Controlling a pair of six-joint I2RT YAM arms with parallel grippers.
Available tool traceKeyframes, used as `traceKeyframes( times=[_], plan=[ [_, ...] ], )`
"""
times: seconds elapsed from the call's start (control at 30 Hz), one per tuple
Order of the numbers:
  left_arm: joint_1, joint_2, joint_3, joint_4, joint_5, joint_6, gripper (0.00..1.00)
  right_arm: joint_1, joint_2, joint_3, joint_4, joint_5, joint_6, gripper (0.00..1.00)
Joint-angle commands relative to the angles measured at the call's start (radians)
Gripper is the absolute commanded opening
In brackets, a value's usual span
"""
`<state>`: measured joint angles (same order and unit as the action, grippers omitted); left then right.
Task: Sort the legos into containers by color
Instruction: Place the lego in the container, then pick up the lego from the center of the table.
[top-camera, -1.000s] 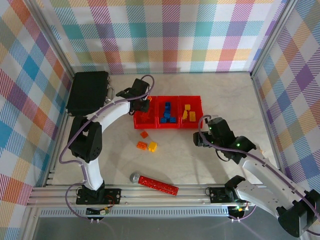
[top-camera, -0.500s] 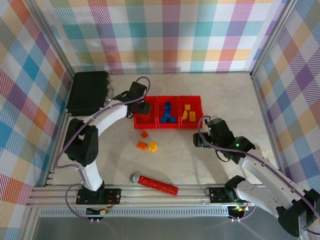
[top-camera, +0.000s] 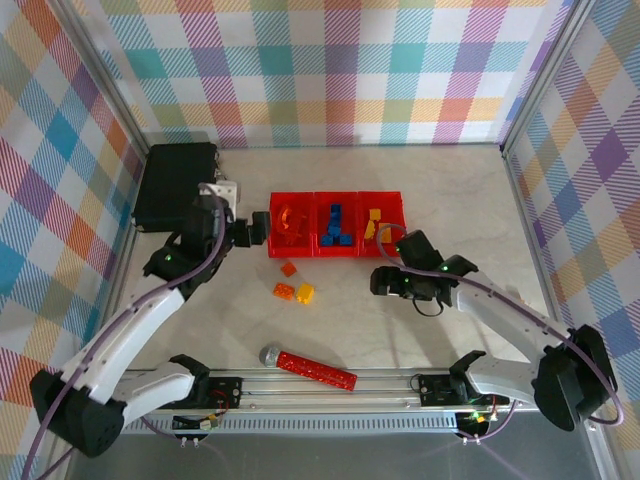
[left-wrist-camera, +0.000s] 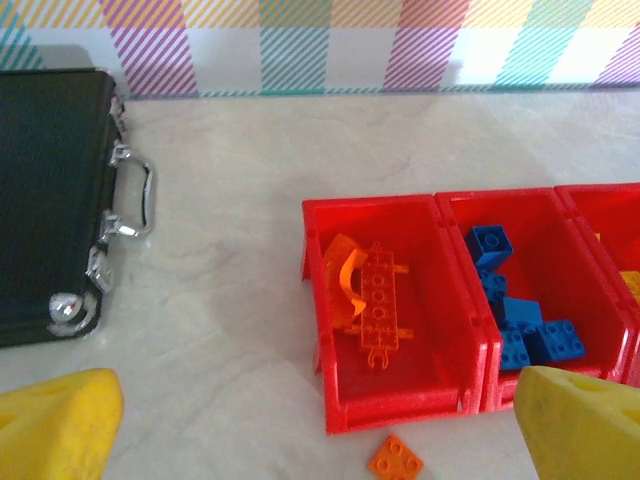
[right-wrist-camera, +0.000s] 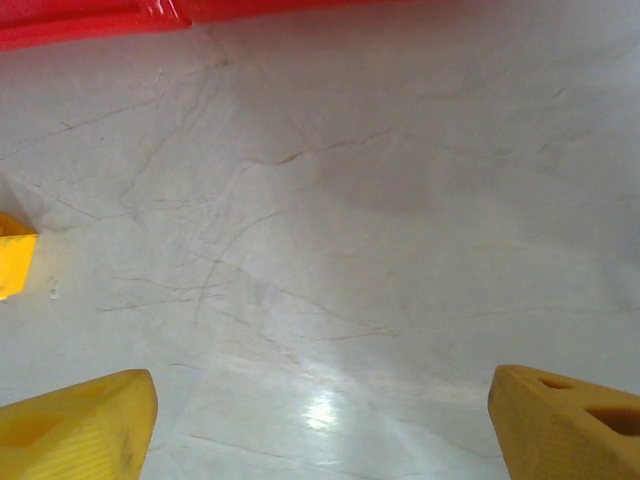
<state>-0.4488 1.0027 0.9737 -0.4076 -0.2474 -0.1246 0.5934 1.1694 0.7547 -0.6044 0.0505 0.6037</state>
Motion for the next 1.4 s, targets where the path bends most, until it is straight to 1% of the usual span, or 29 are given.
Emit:
traceKeyframes(
  times=[0.0, 0.13, 0.23, 0.27, 0.3, 0.33, 0.43, 0.53, 0.63, 0.73, 0.9, 1.03, 1.13, 1.23, 1.37],
  plan=[
    [0.009, -0.128, -0.057, -0.12, -0.017, -0.058, 1.0, 0.039, 0.035, 0.025, 0.036, -0.07, 0.188, 0.9],
    [0.009, -0.292, -0.132, -0.179, -0.028, -0.12, 0.99, 0.137, 0.111, 0.073, 0.034, -0.003, 0.308, 0.94],
    [0.009, -0.381, -0.172, -0.201, 0.089, -0.126, 1.0, 0.205, 0.17, 0.125, 0.034, 0.057, 0.381, 0.96],
    [0.01, -0.401, -0.173, -0.222, 0.07, -0.183, 1.0, 0.226, 0.193, 0.149, 0.03, 0.081, 0.404, 0.98],
    [0.009, -0.416, -0.168, -0.264, 0.03, -0.251, 1.0, 0.241, 0.213, 0.167, 0.029, 0.096, 0.421, 0.99],
    [0.009, -0.425, -0.158, -0.301, 0.024, -0.269, 0.99, 0.255, 0.236, 0.187, 0.029, 0.112, 0.441, 0.99],
    [0.009, -0.438, -0.132, -0.35, 0.112, -0.234, 1.0, 0.294, 0.307, 0.256, 0.025, 0.154, 0.482, 0.99],
    [0.009, -0.451, -0.145, -0.382, 0.163, -0.239, 1.0, 0.327, 0.4, 0.347, -0.003, 0.185, 0.509, 0.99],
    [0.009, -0.472, -0.173, -0.417, 0.173, -0.259, 1.0, 0.349, 0.498, 0.437, -0.013, 0.19, 0.519, 1.0],
    [0.009, -0.49, -0.184, -0.416, 0.171, -0.269, 0.99, 0.365, 0.607, 0.538, -0.055, 0.19, 0.53, 0.97],
    [0.009, -0.511, -0.183, -0.422, 0.145, -0.269, 0.99, 0.407, 0.729, 0.667, -0.101, 0.221, 0.551, 0.92],
    [0.007, -0.53, -0.19, -0.42, 0.143, -0.272, 1.0, 0.429, 0.782, 0.729, -0.156, 0.254, 0.592, 0.91],
    [0.008, -0.547, -0.188, -0.43, 0.114, -0.279, 1.0, 0.434, 0.8, 0.745, -0.182, 0.266, 0.632, 0.9],
    [0.007, -0.564, -0.191, -0.425, 0.113, -0.276, 1.0, 0.443, 0.814, 0.756, -0.195, 0.282, 0.656, 0.88],
    [0.007, -0.575, -0.192, -0.425, 0.114, -0.276, 1.0, 0.452, 0.846, 0.78, -0.196, 0.271, 0.66, 0.87]
  ],
)
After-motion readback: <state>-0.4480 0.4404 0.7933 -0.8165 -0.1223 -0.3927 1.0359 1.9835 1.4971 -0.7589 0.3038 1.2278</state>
